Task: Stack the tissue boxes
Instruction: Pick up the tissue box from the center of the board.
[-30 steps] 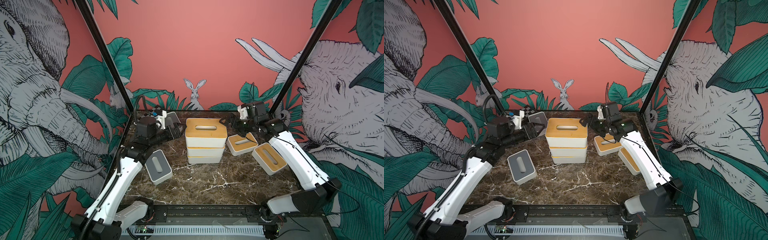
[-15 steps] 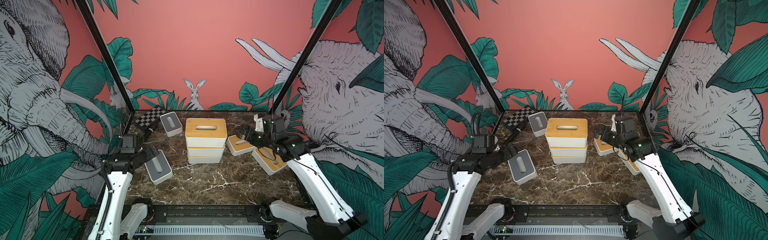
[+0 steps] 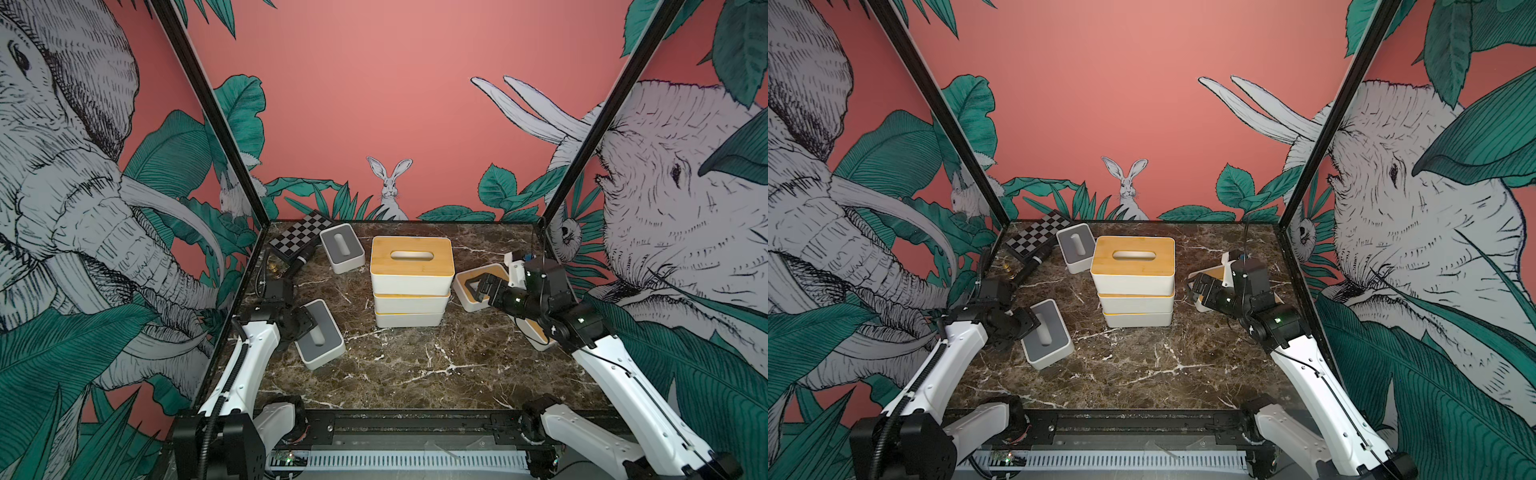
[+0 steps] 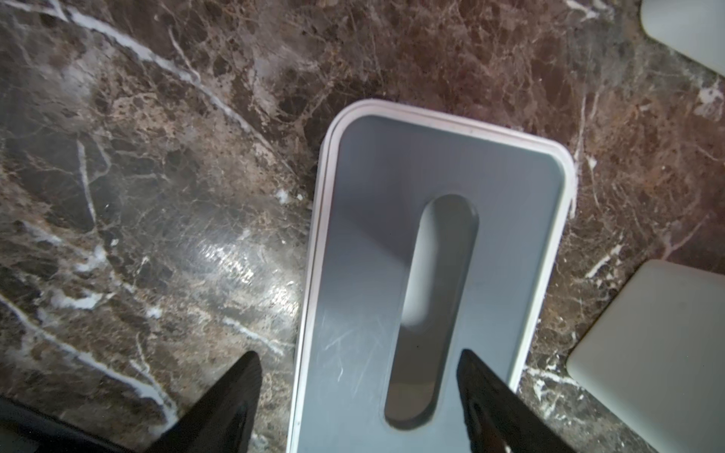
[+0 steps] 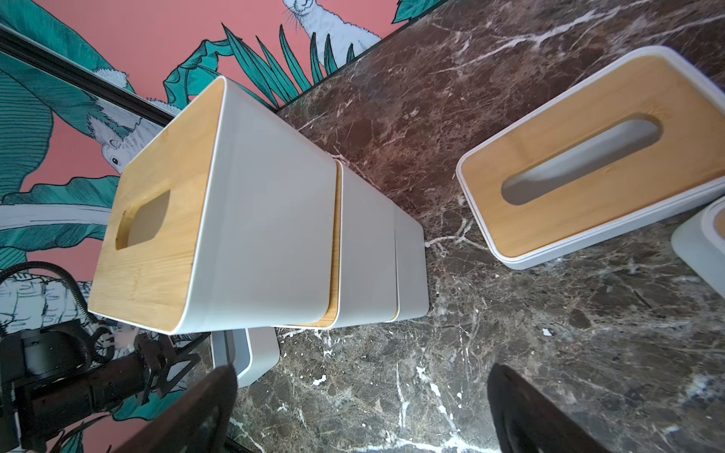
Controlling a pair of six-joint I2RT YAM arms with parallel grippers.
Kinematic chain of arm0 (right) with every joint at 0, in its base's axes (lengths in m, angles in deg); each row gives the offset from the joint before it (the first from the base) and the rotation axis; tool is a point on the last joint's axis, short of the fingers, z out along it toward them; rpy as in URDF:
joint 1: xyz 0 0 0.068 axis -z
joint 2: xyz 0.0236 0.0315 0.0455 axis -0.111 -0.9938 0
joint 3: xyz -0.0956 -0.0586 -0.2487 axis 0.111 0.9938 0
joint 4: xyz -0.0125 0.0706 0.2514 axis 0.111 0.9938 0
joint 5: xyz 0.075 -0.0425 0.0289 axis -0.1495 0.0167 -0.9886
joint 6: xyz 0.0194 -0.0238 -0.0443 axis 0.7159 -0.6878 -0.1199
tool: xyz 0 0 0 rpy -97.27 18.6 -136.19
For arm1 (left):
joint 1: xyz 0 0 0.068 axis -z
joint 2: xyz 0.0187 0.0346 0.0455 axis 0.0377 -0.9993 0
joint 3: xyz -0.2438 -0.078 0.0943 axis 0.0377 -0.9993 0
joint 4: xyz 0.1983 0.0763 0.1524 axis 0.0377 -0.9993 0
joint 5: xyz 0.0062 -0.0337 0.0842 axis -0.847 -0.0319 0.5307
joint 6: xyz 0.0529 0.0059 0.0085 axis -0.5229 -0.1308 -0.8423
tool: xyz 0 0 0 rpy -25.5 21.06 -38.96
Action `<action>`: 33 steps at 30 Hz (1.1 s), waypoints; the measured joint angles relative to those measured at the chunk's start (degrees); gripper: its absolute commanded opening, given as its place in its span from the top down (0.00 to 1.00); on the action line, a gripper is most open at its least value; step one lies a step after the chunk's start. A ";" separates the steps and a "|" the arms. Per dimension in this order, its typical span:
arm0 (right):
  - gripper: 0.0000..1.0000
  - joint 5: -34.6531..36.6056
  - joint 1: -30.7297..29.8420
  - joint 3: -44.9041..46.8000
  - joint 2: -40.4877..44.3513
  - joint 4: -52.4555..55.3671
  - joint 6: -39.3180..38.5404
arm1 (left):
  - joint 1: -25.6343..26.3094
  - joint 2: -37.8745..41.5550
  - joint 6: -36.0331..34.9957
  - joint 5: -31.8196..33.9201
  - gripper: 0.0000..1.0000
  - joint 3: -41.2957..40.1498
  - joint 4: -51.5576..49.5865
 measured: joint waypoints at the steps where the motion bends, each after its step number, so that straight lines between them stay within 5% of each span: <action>1: 0.01 -0.31 0.00 0.39 0.20 -0.50 0.15 | 0.00 -0.72 0.11 0.07 0.20 -0.26 0.85; 33: 0.01 -4.59 0.00 8.09 2.93 -8.92 4.31 | -0.24 -8.66 -0.87 3.78 0.37 -5.86 14.75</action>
